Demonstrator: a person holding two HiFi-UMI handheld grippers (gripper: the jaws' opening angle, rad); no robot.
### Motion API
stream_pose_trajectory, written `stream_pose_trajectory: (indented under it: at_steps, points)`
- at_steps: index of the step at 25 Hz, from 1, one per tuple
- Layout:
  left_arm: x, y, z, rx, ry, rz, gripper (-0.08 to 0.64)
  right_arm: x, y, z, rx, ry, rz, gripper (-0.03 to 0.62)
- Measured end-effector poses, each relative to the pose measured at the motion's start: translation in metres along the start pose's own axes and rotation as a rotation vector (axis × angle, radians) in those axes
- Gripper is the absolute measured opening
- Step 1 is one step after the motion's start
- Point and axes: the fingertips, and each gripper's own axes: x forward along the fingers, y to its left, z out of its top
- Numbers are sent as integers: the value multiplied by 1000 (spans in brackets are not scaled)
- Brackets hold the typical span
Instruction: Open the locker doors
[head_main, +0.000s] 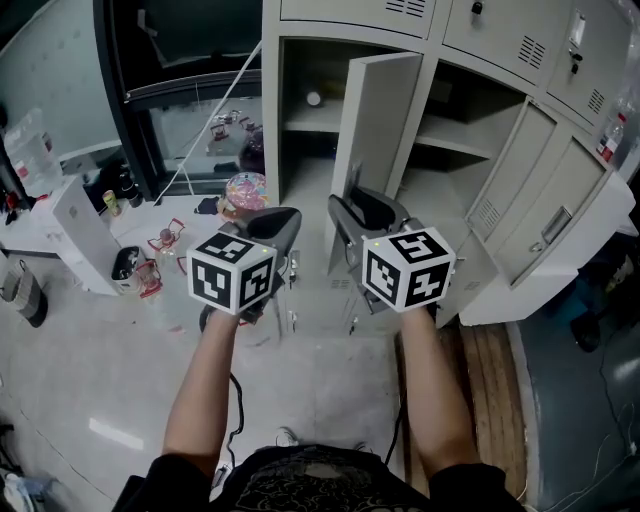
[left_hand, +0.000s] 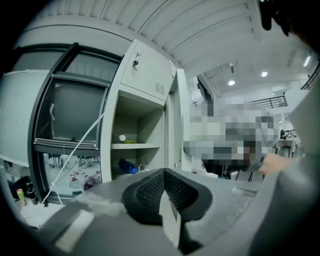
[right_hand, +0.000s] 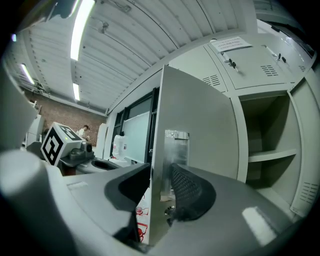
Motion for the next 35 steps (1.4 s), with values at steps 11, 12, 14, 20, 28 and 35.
stream_pose_trajectory:
  at_steps: [11, 12, 14, 20, 28, 35]
  points:
    - [15, -44, -1, -13, -1, 51, 2, -42, -19, -2, 11, -11, 80, 137]
    - [17, -48, 0, -13, -2, 55, 2, -45, -22, -2, 11, -11, 85, 138]
    - [21, -55, 2, -12, -4, 60, 2, -52, -26, -2, 9, -11, 93, 140]
    - [31, -78, 4, -2, -3, 74, 2, -70, -39, -3, -5, -13, 113, 147]
    - [44, -105, 9, 16, 0, 102, 2, -95, -63, -4, -14, -27, 133, 149]
    - [60, -133, 11, 20, -2, 116, 2, -115, -90, -6, -21, -27, 136, 153]
